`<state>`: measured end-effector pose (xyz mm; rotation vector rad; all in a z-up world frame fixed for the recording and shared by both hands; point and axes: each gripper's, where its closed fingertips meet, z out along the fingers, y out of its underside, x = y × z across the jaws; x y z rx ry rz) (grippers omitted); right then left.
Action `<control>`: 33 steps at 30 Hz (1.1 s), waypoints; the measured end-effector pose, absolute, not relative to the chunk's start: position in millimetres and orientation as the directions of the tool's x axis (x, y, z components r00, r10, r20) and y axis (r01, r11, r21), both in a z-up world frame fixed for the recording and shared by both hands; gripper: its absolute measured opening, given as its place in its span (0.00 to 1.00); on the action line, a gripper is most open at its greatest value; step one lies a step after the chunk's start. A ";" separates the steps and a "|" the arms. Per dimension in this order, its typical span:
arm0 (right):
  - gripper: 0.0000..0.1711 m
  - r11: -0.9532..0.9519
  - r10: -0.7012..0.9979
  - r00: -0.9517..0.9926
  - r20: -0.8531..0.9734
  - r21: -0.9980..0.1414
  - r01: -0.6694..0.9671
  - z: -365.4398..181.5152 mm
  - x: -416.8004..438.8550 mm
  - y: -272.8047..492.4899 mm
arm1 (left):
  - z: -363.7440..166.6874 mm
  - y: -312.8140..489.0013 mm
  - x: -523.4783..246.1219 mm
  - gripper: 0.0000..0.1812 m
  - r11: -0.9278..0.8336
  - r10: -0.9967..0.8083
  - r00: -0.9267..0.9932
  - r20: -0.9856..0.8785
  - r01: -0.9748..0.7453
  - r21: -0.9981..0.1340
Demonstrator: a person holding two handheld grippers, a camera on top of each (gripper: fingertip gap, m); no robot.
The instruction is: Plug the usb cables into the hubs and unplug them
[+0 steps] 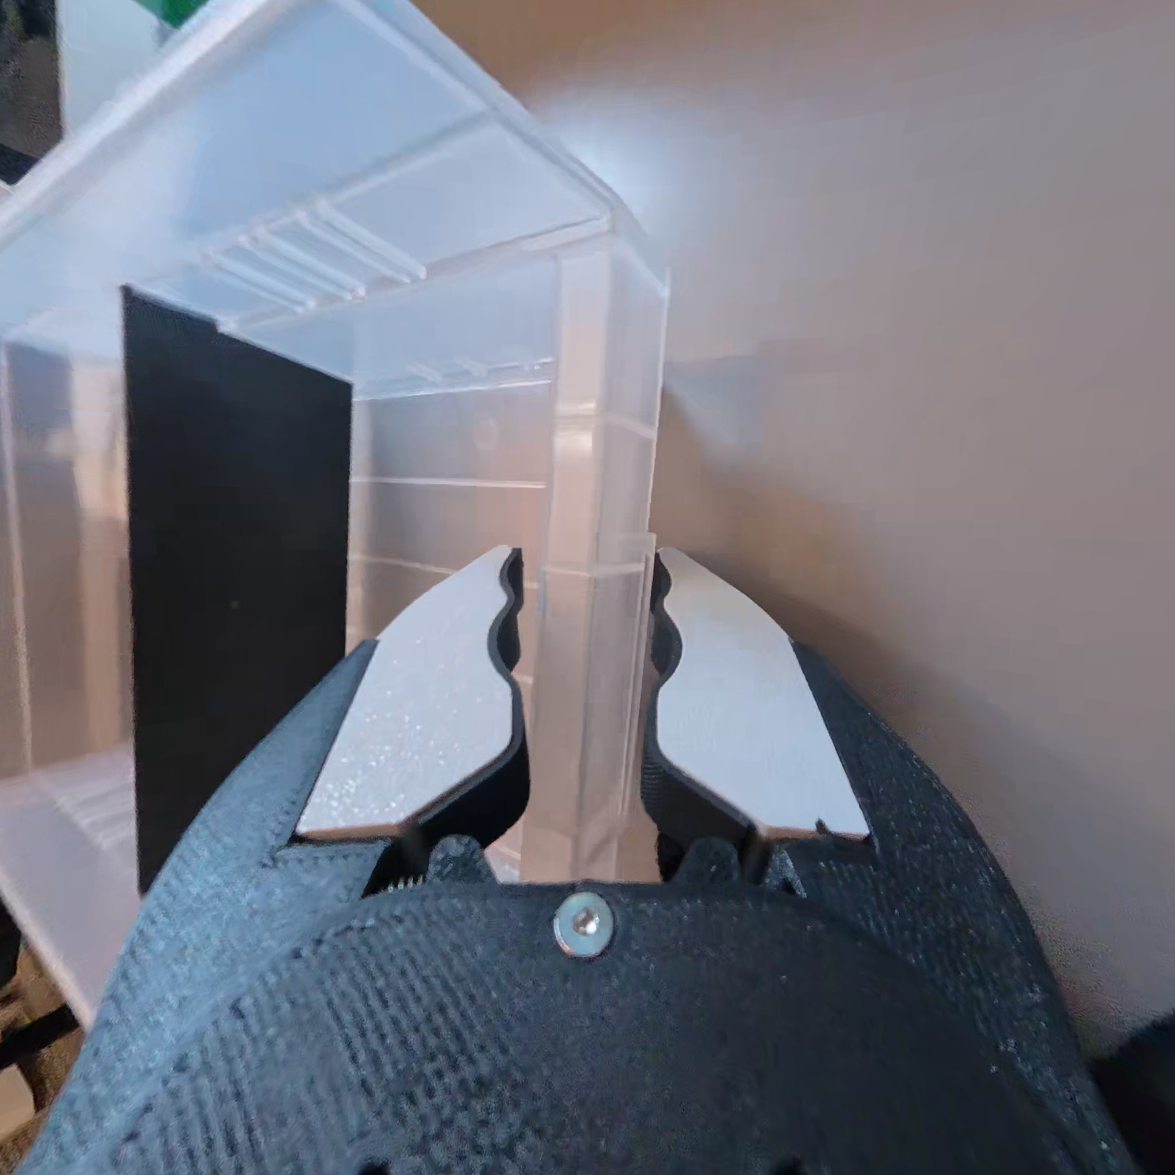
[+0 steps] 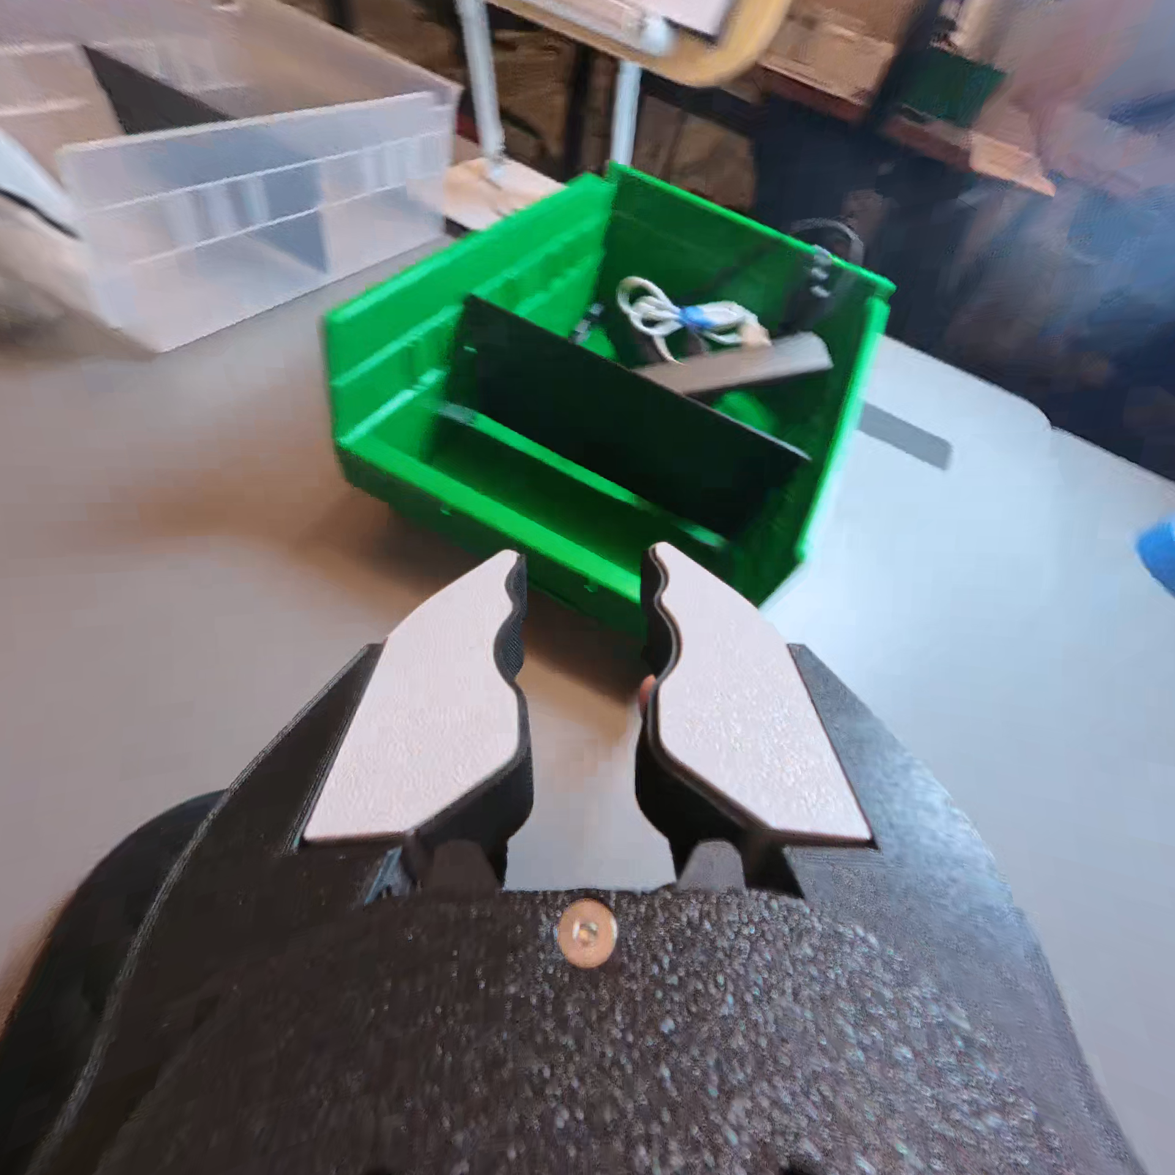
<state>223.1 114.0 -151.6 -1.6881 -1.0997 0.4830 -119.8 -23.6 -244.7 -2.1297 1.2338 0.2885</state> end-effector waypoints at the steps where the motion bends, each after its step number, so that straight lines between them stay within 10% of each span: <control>1: 0.21 -0.108 0.820 0.552 0.152 -0.905 0.410 -154.9 238.5 120.9 | -238.8 -17.0 -116.7 0.24 -0.362 -0.669 0.562 -0.486 -0.818 -0.447; 8: 0.29 -0.260 0.752 0.657 0.055 -0.890 0.373 -186.0 263.2 170.8 | -154.0 6.8 16.6 0.20 -0.247 -0.566 0.814 -0.128 -0.316 -0.916; 12: 0.29 -0.314 0.796 0.605 -0.028 -0.873 0.373 -202.9 226.9 199.7 | -167.0 53.7 68.9 0.29 -0.357 -0.483 0.865 0.136 -0.052 -0.933; 14: 0.13 -0.293 0.794 0.608 -0.012 -0.884 0.365 -204.6 217.4 209.3 | -172.9 77.1 73.9 0.34 -0.384 -0.408 0.888 0.214 0.046 -0.922; 33: 0.11 -0.081 0.784 0.564 0.259 -0.858 0.507 -193.7 209.8 92.3 | -178.0 39.9 42.2 0.11 -0.231 -0.277 0.959 -0.062 -0.129 -0.964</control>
